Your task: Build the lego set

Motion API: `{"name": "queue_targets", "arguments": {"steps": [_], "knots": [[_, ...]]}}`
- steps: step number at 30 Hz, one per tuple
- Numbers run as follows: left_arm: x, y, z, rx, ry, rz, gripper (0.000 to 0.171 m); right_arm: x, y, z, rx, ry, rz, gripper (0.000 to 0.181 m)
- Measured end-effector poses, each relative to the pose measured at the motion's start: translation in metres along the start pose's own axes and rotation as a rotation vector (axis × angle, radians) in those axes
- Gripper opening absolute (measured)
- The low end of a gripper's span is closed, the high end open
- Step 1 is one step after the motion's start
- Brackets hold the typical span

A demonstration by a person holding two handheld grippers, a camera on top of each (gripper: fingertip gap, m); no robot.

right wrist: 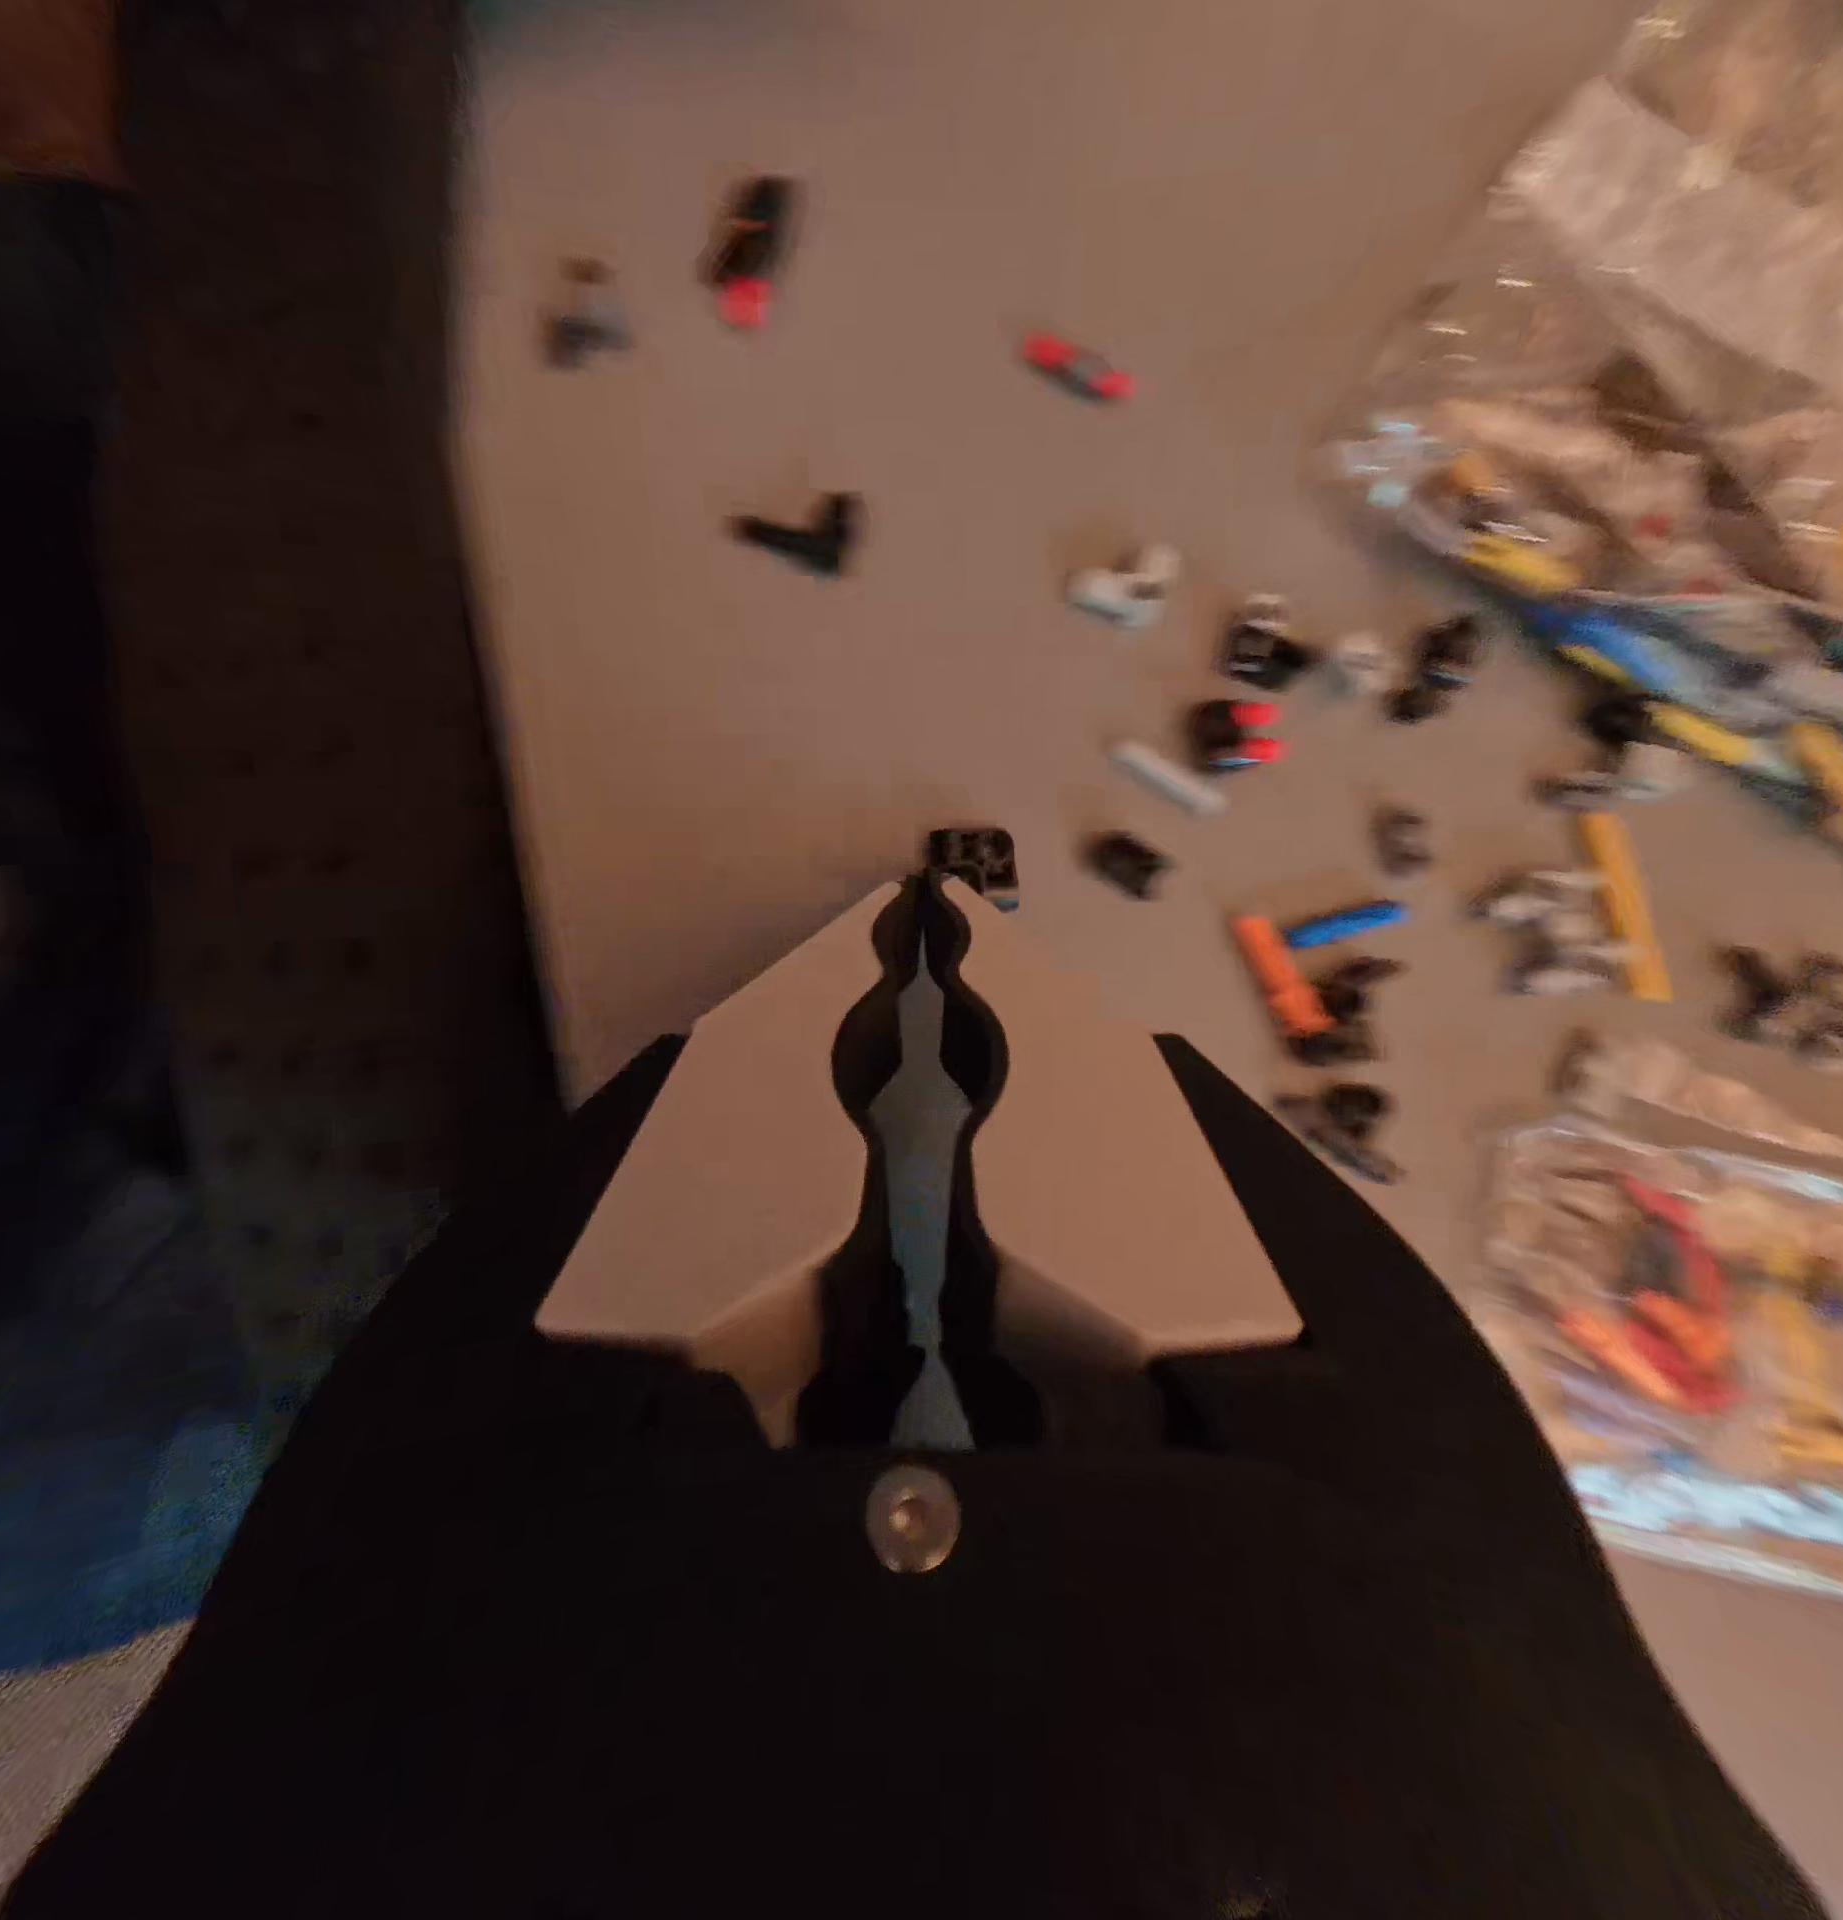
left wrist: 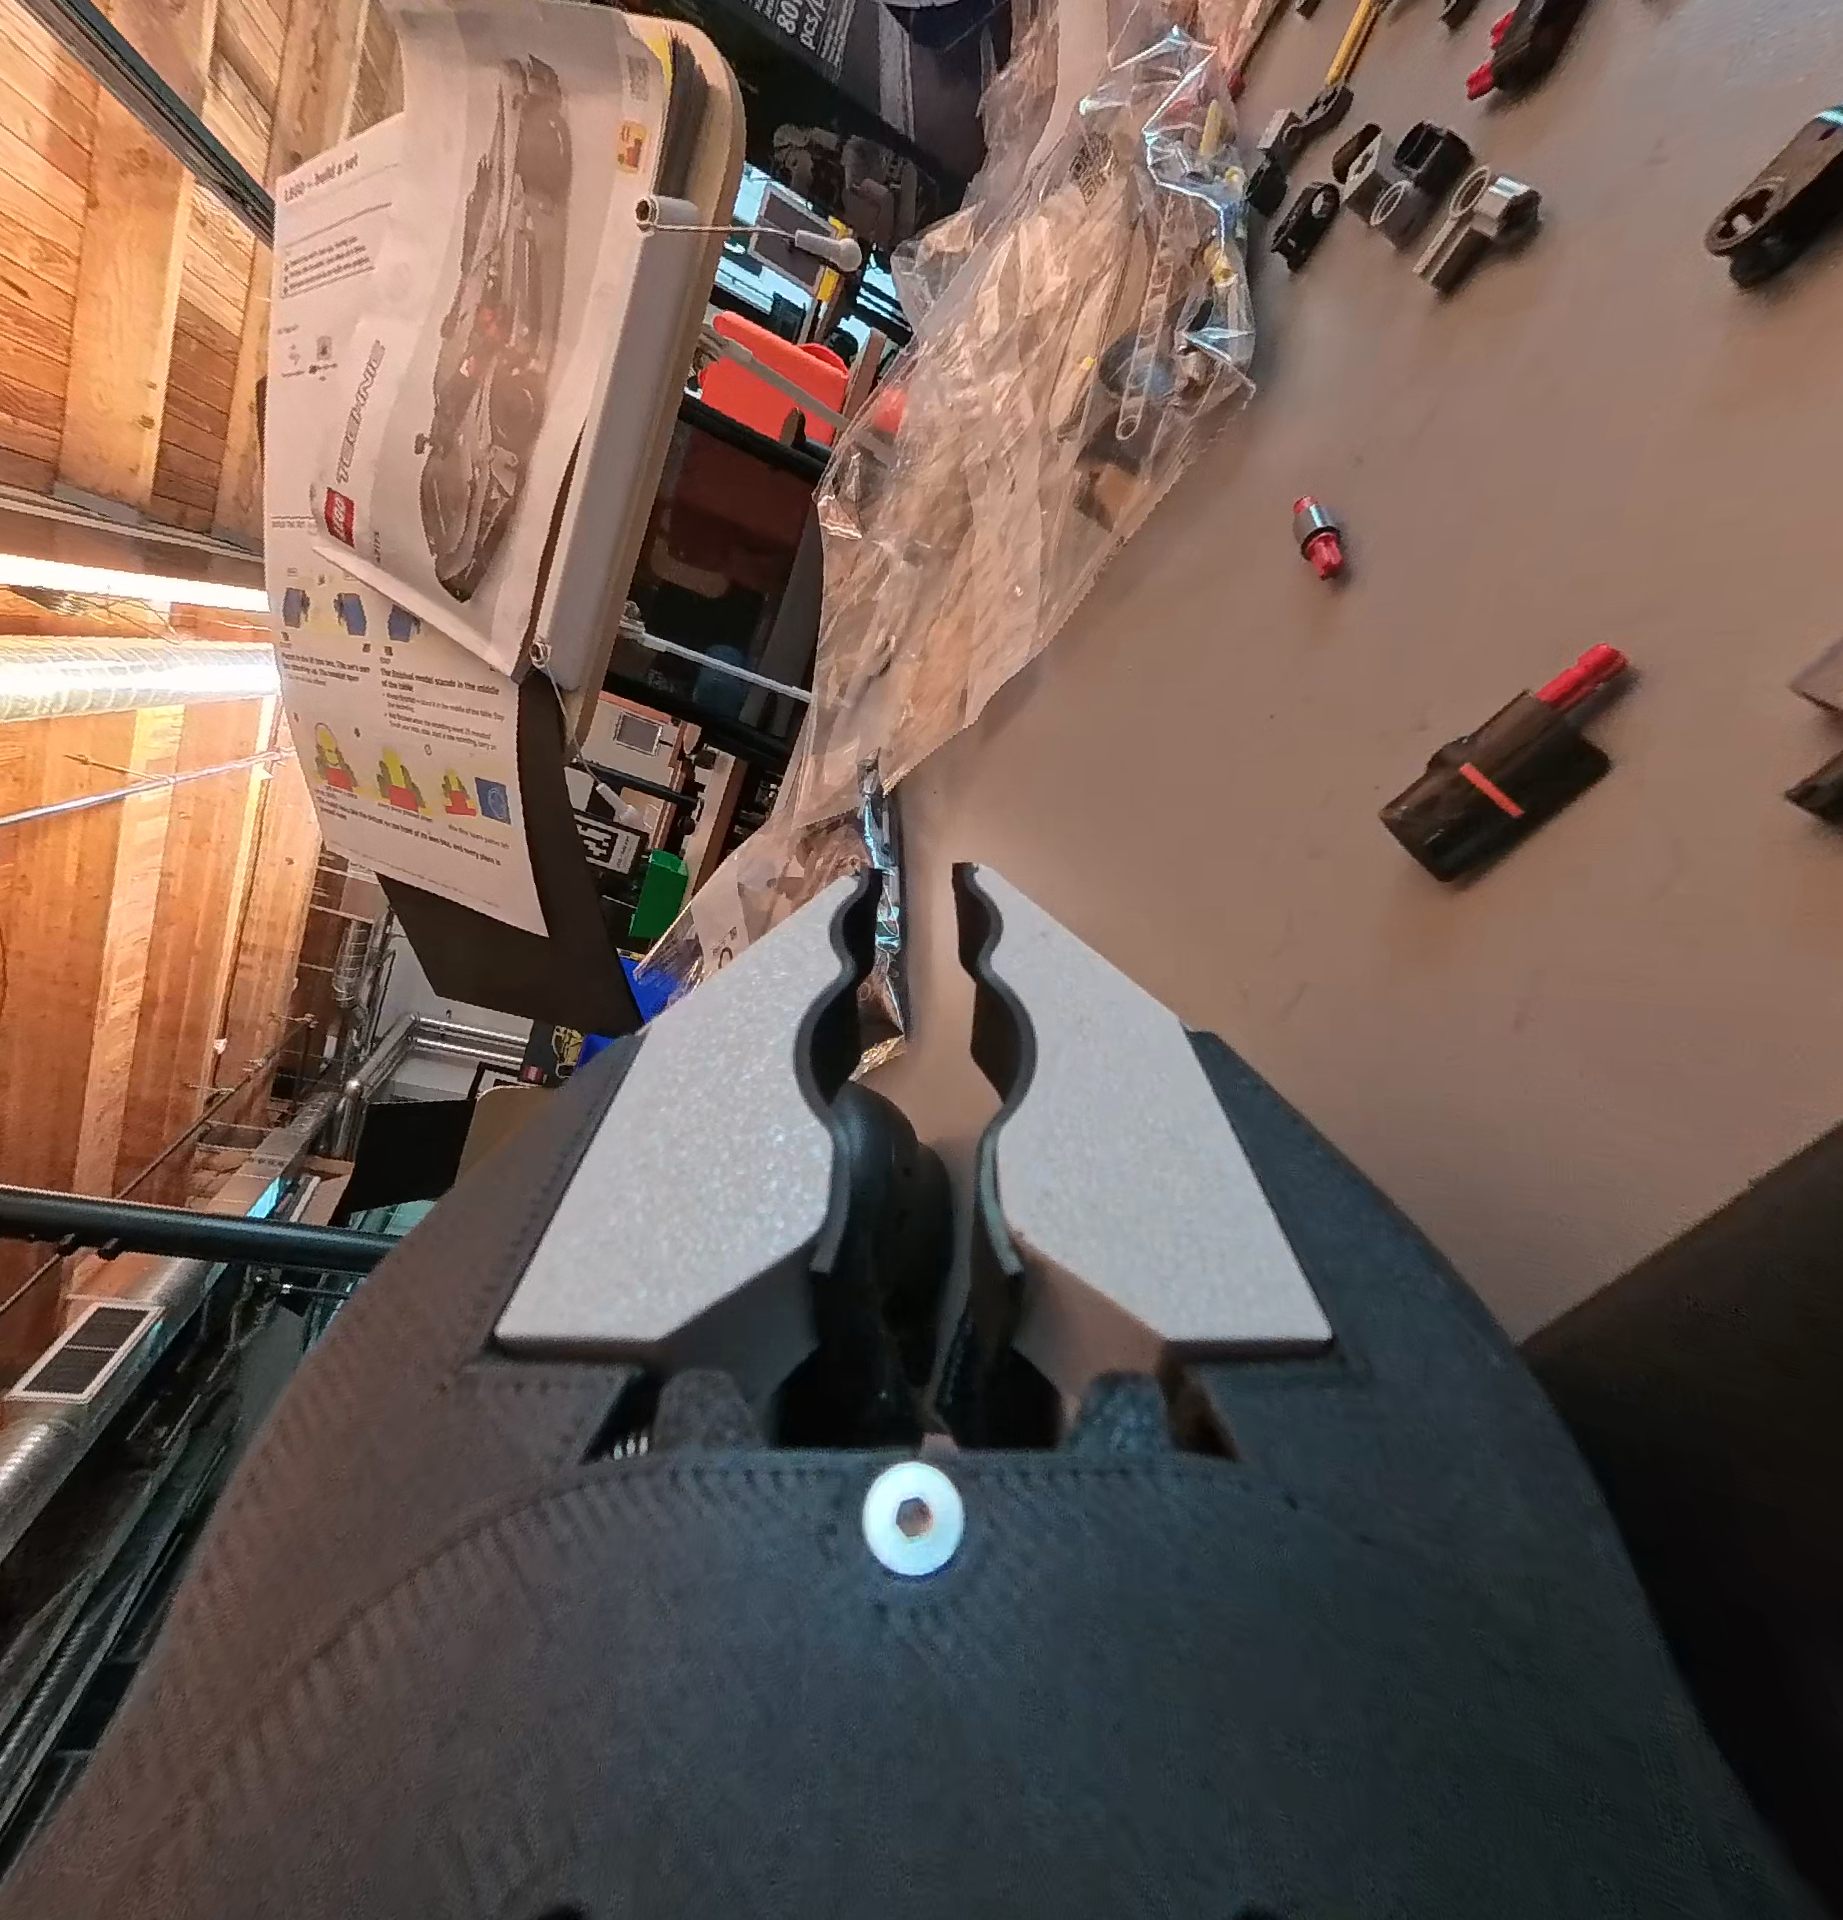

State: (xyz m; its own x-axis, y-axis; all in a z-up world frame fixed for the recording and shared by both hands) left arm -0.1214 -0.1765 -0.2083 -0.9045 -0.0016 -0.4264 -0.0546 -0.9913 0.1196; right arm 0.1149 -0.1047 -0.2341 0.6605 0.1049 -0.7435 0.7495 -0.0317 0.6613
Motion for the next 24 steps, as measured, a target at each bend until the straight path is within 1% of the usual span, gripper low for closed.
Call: {"name": "queue_targets", "arguments": {"steps": [1,2,3,6,8,11,13,14,18,19,21,23,24], "knots": [[0.000,0.000,0.000,-0.001,0.000,-0.001,0.014,-0.001,-0.002,-0.013,0.062,-0.006,0.015,0.000],[0.000,0.000,0.000,-0.001,0.000,-0.001,0.014,-0.005,-0.004,-0.020,0.081,-0.005,0.012,0.000],[0.000,0.000,0.000,-0.002,0.001,-0.002,0.014,-0.011,-0.006,-0.019,0.058,-0.003,-0.014,0.000],[0.000,0.000,0.001,-0.007,0.001,-0.003,0.014,-0.033,-0.014,0.003,-0.081,0.022,-0.081,0.000],[0.000,0.000,0.001,-0.009,0.002,-0.002,0.014,-0.040,-0.024,0.020,-0.174,0.041,-0.089,0.000],[0.000,0.000,0.001,-0.009,0.003,-0.005,0.014,-0.048,-0.042,0.036,-0.227,0.066,-0.086,0.000],[0.000,0.001,0.001,-0.009,0.001,-0.006,0.014,-0.050,-0.052,0.037,-0.208,0.090,-0.047,0.000],[0.000,0.000,0.001,-0.009,0.002,-0.006,0.014,-0.052,-0.055,0.032,-0.172,0.096,-0.044,0.000],[0.000,0.001,0.001,-0.013,0.002,-0.007,0.014,-0.053,-0.057,-0.014,0.043,0.005,0.000,0.000],[0.000,0.001,0.001,-0.015,0.002,-0.008,0.014,-0.057,-0.055,-0.016,0.038,-0.014,-0.021,0.000],[0.000,0.001,0.001,-0.016,0.003,-0.009,0.014,-0.071,-0.052,0.000,-0.059,0.006,-0.086,0.000],[0.000,0.001,0.001,-0.017,0.004,-0.009,0.014,-0.080,-0.055,0.032,-0.218,0.085,-0.107,0.000],[0.000,0.001,0.001,-0.016,0.004,-0.010,0.014,-0.082,-0.059,0.045,-0.269,0.119,-0.102,0.000]]}}
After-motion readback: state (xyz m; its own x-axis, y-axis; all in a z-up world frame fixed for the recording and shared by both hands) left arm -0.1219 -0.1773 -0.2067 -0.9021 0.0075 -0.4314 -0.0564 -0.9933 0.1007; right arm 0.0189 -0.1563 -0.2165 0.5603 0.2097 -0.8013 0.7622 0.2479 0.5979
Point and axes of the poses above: each gripper's, where its closed fingertips meet, y back along the fingers, x out of its underside, z = x × y across the jaws, the point moved 6 cm from there along y, back along the fingers, and after that the axes turned 4 degrees about -z, right-handed, at the moved point
